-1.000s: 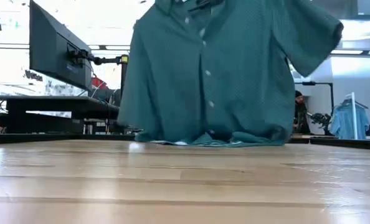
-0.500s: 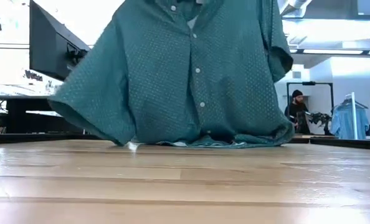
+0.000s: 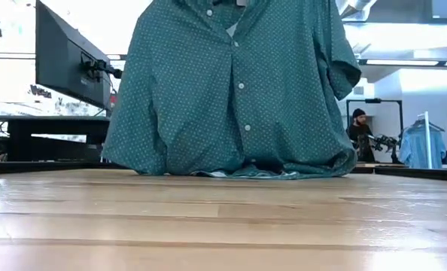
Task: Hang clothes
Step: Unhang the green polo shirt from the rack
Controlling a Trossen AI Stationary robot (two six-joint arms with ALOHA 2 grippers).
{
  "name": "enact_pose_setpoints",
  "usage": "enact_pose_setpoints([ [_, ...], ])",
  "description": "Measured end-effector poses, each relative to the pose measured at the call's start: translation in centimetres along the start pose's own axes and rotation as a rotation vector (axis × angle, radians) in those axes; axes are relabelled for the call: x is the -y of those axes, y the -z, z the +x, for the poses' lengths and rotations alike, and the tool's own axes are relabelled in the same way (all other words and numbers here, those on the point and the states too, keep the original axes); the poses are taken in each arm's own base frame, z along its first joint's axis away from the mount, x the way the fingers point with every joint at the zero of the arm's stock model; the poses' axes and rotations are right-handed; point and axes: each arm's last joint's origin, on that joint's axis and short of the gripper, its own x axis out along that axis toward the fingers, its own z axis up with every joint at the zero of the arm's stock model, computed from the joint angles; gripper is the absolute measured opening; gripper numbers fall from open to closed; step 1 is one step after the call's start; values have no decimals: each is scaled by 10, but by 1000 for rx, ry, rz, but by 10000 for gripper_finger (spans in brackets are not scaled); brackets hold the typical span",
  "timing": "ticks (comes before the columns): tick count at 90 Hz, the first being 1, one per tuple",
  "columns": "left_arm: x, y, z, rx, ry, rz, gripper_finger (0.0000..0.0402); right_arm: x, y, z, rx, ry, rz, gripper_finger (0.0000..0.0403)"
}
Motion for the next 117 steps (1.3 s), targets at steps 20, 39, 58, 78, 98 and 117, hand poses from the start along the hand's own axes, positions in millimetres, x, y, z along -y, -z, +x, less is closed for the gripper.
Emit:
enact_pose_setpoints([
  [20, 2, -3, 24, 57, 28, 17, 146, 0, -1, 0, 9, -8, -1, 92],
  [39, -1, 2, 39, 40, 31, 21, 109, 0, 0, 0, -3, -4, 22, 92],
  [58, 0, 8, 45, -5, 20, 46, 26, -2, 5, -3, -49, -2, 44, 183],
  [78, 4, -5, 7, 53, -59, 98, 26, 6, 16, -29, -137, 149, 83, 238],
  [98, 7, -9, -9, 79, -60, 104, 26, 20, 26, -36, -158, 175, 215, 234],
  [117, 8, -12, -12, 101, -63, 118, 26, 29, 33, -6, -206, 51, 269, 234],
])
